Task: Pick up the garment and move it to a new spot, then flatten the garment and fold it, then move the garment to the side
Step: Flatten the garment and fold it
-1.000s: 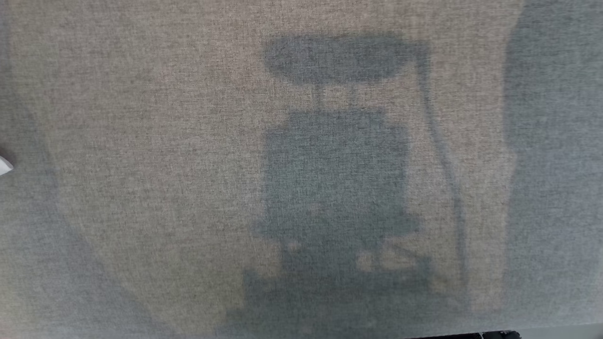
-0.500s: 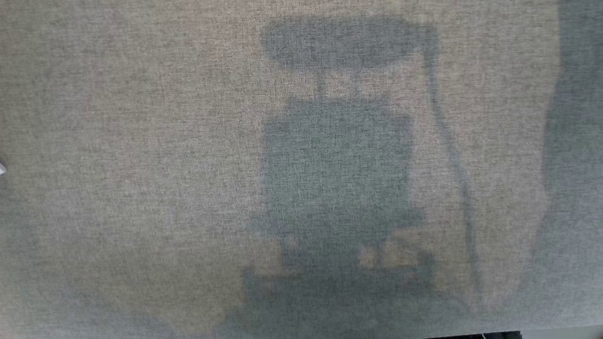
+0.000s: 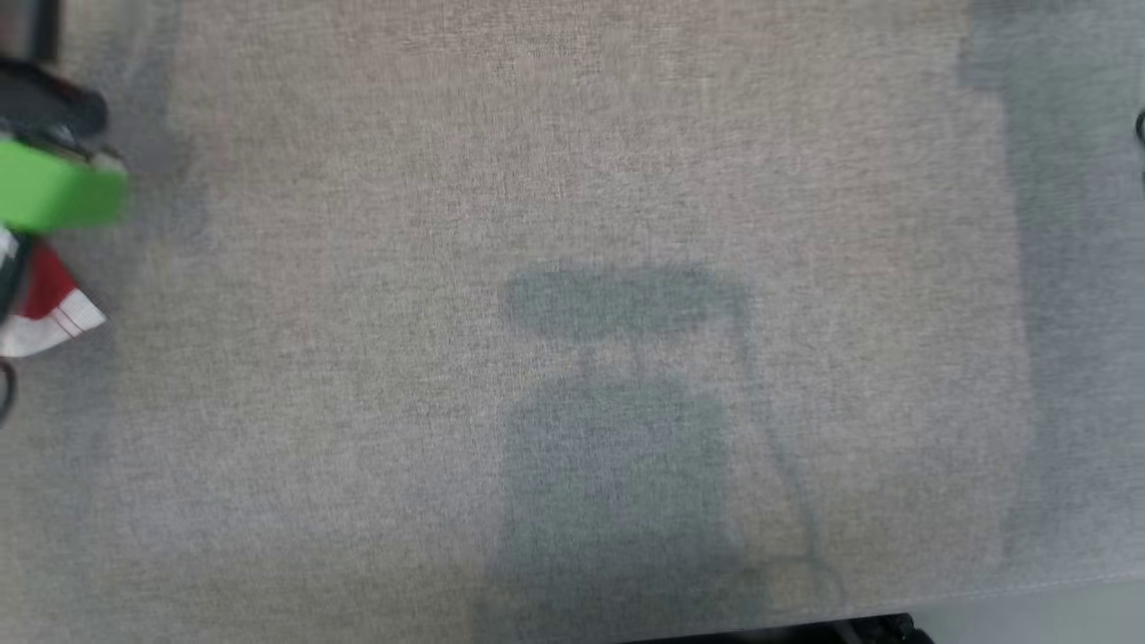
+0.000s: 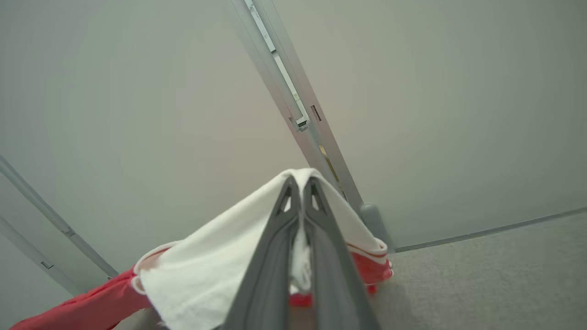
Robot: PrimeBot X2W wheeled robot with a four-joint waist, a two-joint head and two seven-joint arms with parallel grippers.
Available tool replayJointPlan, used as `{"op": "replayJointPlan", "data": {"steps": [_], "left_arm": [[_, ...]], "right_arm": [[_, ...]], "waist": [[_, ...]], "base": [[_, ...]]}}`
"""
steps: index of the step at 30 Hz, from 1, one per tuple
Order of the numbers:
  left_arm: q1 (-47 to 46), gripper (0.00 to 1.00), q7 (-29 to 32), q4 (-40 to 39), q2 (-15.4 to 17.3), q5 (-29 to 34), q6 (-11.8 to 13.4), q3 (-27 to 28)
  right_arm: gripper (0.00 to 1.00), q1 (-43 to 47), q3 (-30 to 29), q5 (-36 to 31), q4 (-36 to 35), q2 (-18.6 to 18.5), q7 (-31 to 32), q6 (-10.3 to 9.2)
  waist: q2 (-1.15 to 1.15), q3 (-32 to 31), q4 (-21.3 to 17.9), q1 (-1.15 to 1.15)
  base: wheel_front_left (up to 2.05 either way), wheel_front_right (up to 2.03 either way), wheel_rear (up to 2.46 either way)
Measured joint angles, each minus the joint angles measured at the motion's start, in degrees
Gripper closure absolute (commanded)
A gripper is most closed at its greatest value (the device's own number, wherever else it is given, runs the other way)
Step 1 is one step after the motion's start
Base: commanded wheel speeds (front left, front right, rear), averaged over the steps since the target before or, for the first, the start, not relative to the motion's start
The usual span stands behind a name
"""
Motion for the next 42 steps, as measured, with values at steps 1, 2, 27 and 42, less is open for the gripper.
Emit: {"op": "replayJointPlan", "data": {"steps": [1, 2, 27, 42], "left_arm": [[2.3, 1.0, 0.7, -0.7, 0.3, -0.4, 0.2, -0.5], [4.6, 1.0, 1.0, -1.7, 0.4, -0.8, 0.6, -0.9], [41.7, 1.0, 0.9, -4.2, -2.1, -4.3, 10.7, -10.1], [46.9, 1.0, 4.7, -4.6, -3.0, -8.0, 11.7, -11.6]], "right_arm": [[1.0, 2.6, -0.3, 0.5, -1.1, -0.1, 0.6, 0.0], [1.0, 5.1, -0.7, 1.0, -2.2, -0.2, 1.3, 0.0], [1.0, 51.3, -2.0, -9.9, -5.7, -3.6, 10.4, 0.05], [1.0, 57.9, -2.1, -7.8, -8.2, -3.8, 13.5, 0.05]], "waist": [[0.0, -1.1, -0.1, 0.0], [0.0, -2.2, -0.3, 0.0], [0.0, -21.0, -2.8, 0.0], [0.0, -24.6, -2.4, 0.0]], "base": [[0.0, 0.0, 0.0], [0.0, 0.0, 0.0], [0.0, 0.0, 0.0], [0.0, 0.0, 0.0]]}}
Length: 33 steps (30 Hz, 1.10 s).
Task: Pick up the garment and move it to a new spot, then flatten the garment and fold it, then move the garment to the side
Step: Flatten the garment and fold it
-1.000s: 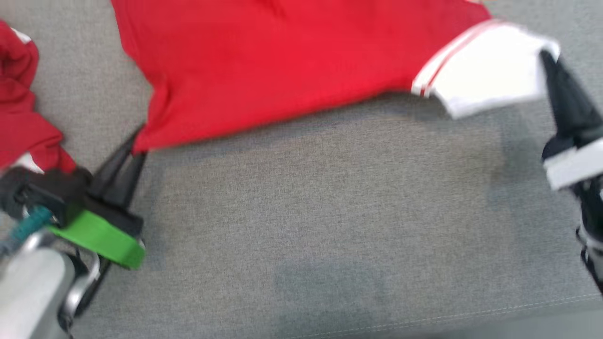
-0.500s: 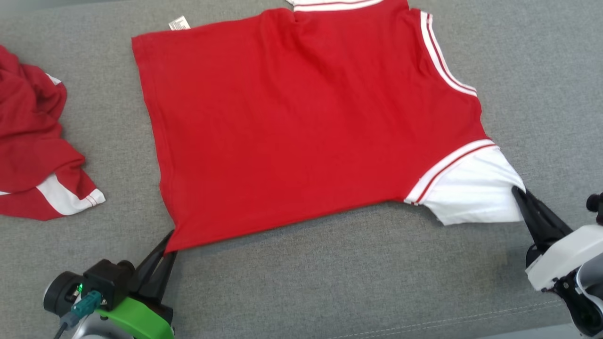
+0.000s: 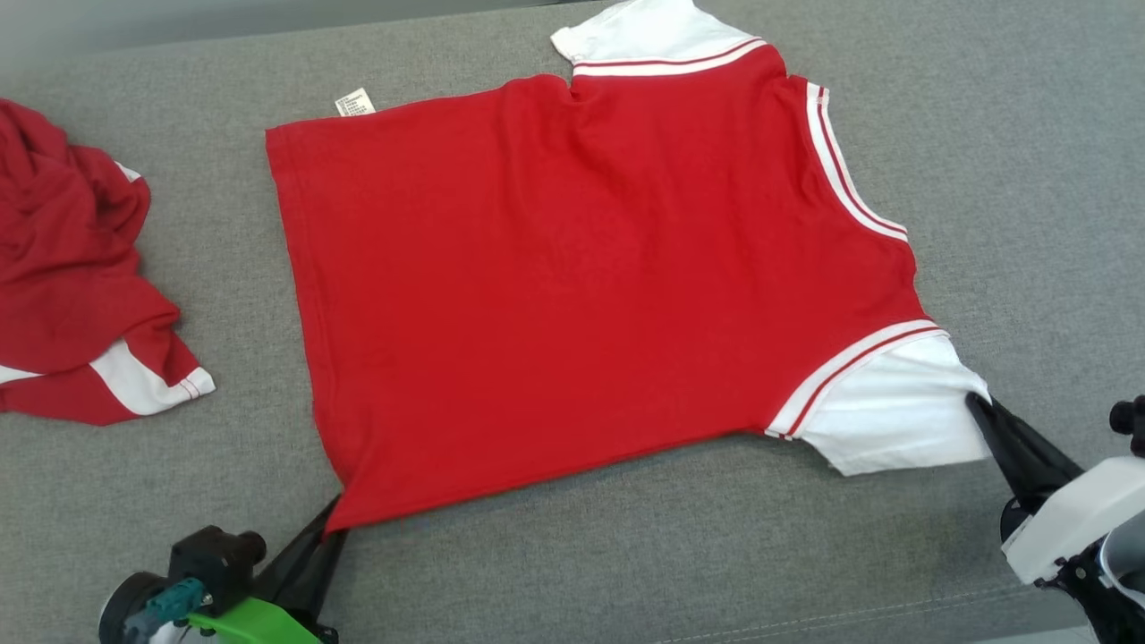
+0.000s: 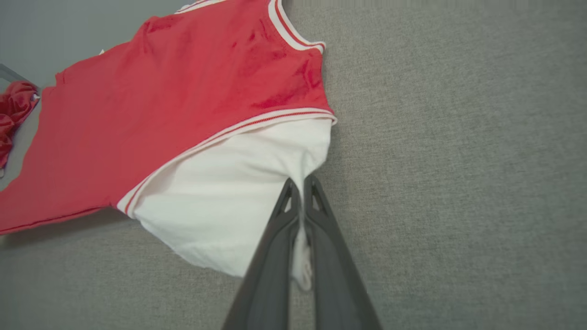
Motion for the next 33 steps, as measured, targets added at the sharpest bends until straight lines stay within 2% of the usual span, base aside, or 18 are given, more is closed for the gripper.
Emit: {"op": "replayJointPlan", "data": {"steps": [7, 12, 18, 26, 27, 28, 29, 30, 33], "left_arm": [[-2.5, 1.0, 6.6, -7.4, 3.7, -4.9, 0.4, 3.4], [-8.0, 1.0, 13.0, -9.4, 5.2, -7.1, 0.4, 4.9], [-15.2, 1.0, 19.6, -6.3, 3.7, -9.5, 0.3, 4.7], [-23.6, 1.0, 25.8, 1.4, 1.1, -8.9, -3.4, 1.5], [-24.3, 0.91, 26.0, 2.0, 1.0, -8.9, -3.5, 1.5], [-24.8, 0.75, 26.4, 2.6, 0.8, -8.9, -3.5, 1.5], [-25.2, 0.38, 27.0, 3.2, 0.6, -9.1, -3.5, 1.4], [-25.4, 0.0, 27.2, 3.6, 0.5, -9.3, -3.6, 1.4], [-26.0, 0.0, 26.9, 4.3, 0.5, -9.3, -3.2, 1.7]], "right_arm": [[1.0, -8.6, -0.7, 0.1, -2.9, -1.1, 4.2, 0.0], [1.0, -17.2, -0.1, 0.1, -1.3, -0.9, 7.7, 0.0], [1.0, -27.3, 2.6, -1.6, 4.7, 1.0, 9.7, -0.01], [1.0, -34.3, 6.8, -3.2, 13.1, 2.0, 8.6, -0.02], [1.0, -34.8, 7.0, -3.2, 13.7, 2.0, 8.4, -0.03], [1.0, -35.3, 7.1, -3.6, 14.3, 2.0, 7.6, -0.02], [0.54, -35.7, 7.1, -4.1, 15.1, 2.1, 6.9, -0.02], [0.0, -36.3, 7.1, -4.5, 15.8, 2.1, 6.3, -0.03], [0.0, -37.3, 7.2, -5.4, 17.4, 2.5, 5.2, -0.04]], "waist": [[0.0, 2.6, -0.1, 0.0], [0.0, 5.1, 0.5, 0.0], [0.0, 8.0, 1.4, 0.0], [0.0, 10.0, 2.8, 0.0], [0.0, 10.0, 2.8, 0.0], [0.0, 10.0, 2.8, 0.01], [0.0, 10.0, 2.7, 0.0], [0.0, 9.9, 2.7, 0.0], [0.0, 9.4, 2.4, 0.0]], "base": [[0.0, 0.0, 0.0], [0.0, 0.0, 0.0], [0.0, 0.0, 0.0], [0.0, 0.0, 0.0], [0.0, 0.0, 0.0], [0.0, 0.0, 0.0], [0.0, 0.0, 0.0], [0.0, 0.0, 0.0], [0.0, 0.0, 0.0]]}}
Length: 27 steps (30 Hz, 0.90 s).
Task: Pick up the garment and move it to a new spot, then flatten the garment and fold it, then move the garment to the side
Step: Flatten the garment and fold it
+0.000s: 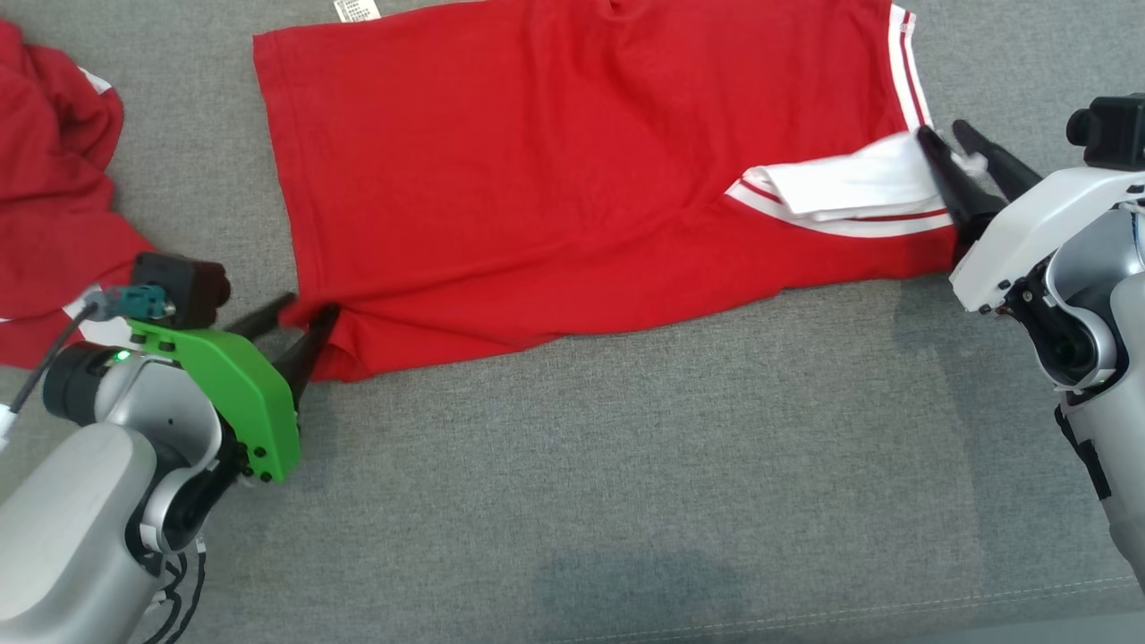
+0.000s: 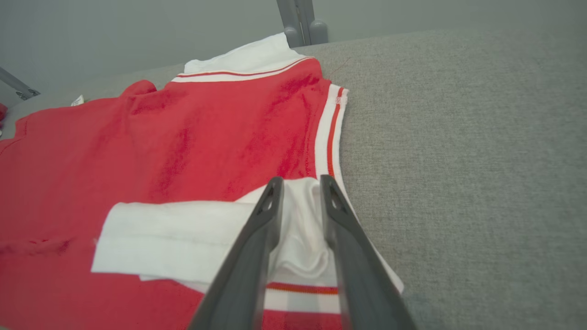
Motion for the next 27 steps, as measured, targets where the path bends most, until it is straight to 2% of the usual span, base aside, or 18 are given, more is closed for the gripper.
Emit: {"op": "replayJointPlan", "data": {"steps": [4, 7, 12, 17, 20, 27], "left_arm": [[-0.1, 0.0, -0.5, 0.0, 0.1, -0.1, 1.2, 0.6], [0.8, 0.0, -1.9, -2.2, 0.6, 0.5, 3.2, 1.4], [7.3, 0.0, -3.1, -10.0, 1.5, -1.1, 7.6, 3.0], [11.6, 0.0, -3.5, -15.1, 2.0, -2.6, 10.0, 3.5], [11.7, 0.0, -4.0, -15.4, 1.9, -2.6, 10.9, 3.9], [11.3, 0.0, -3.3, -14.3, 0.5, -4.3, 10.9, 4.2]], "right_arm": [[0.0, 0.0, 0.6, -0.8, 0.0, -0.7, -1.1, 0.0], [0.0, 0.3, 0.6, -1.2, -2.4, -2.7, -1.0, 0.0], [0.0, 4.9, 0.0, -2.0, -8.5, -7.9, 3.7, 0.01], [0.0, 10.5, -1.9, -2.0, -13.5, -11.3, 9.5, 0.01], [0.0, 12.0, -2.8, -2.1, -15.3, -11.3, 11.4, 0.01], [0.0, 14.2, -3.0, -2.3, -17.3, -10.0, 14.5, 0.01]], "waist": [[0.0, -0.9, -0.2, 0.0], [0.0, -1.5, -0.3, 0.0], [0.0, -1.7, -0.3, 0.0], [0.0, -0.3, 0.0, 0.0], [0.0, 0.8, 0.3, 0.0], [0.0, 2.5, 0.9, 0.0]], "base": [[0.0, 0.0, 0.0], [0.0, 0.0, 0.0], [0.0, 0.0, 0.0], [0.0, 0.0, 0.0], [0.0, 0.0, 0.0], [0.0, 0.0, 0.0]]}}
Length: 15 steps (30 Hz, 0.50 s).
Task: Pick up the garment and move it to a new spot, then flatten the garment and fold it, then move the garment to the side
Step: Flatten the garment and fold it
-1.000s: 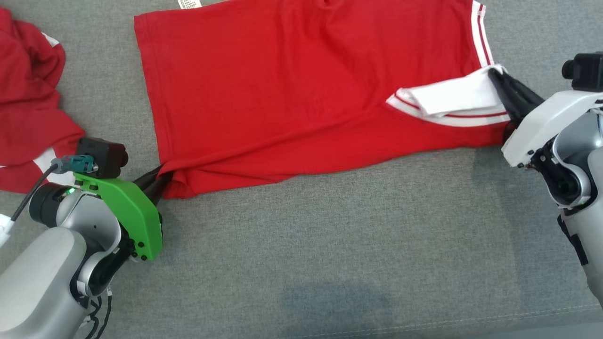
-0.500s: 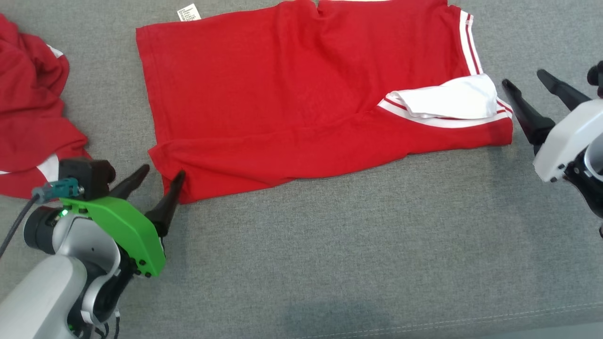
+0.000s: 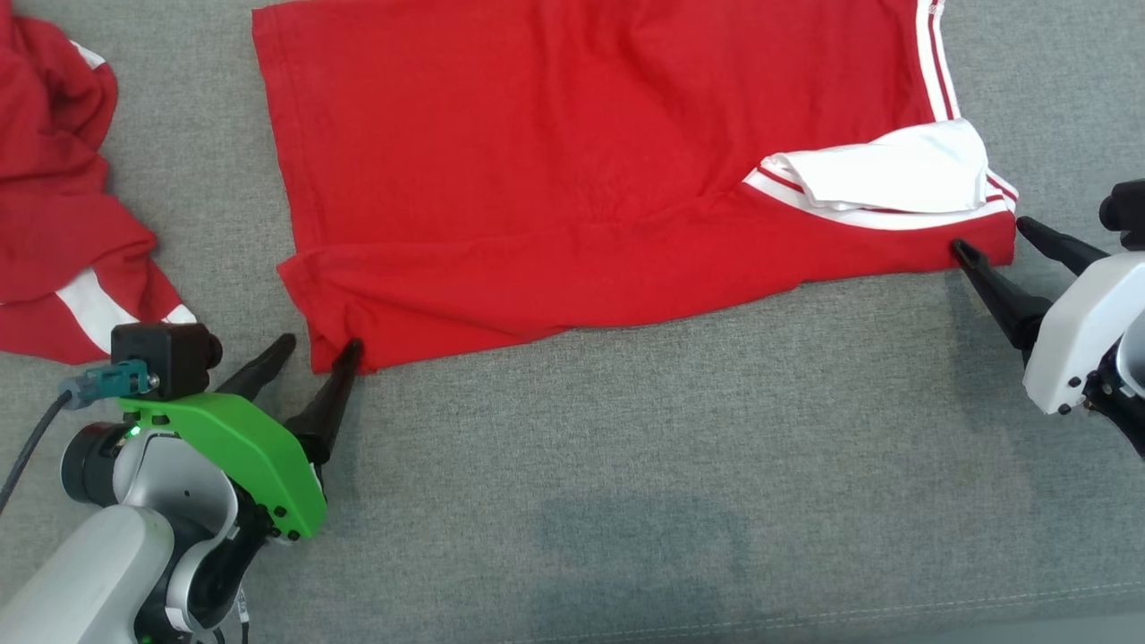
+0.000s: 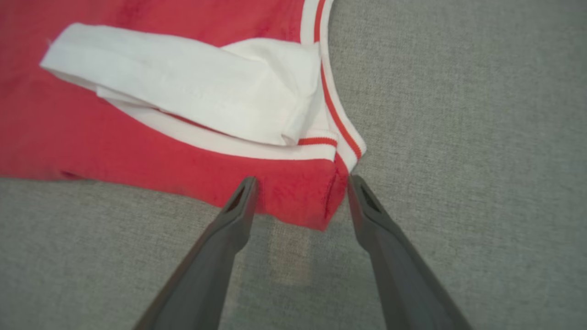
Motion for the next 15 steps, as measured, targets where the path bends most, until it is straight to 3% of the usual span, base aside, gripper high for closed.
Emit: {"op": "replayJointPlan", "data": {"steps": [15], "left_arm": [[-4.0, 0.0, 0.8, 5.2, -2.1, -0.5, -1.3, -0.4]], "right_arm": [[0.0, -3.5, 0.0, -1.9, 2.9, 2.2, 2.8, 0.04]], "waist": [[0.0, 1.8, 0.5, 0.0]], "base": [[0.0, 0.0, 0.0]]}}
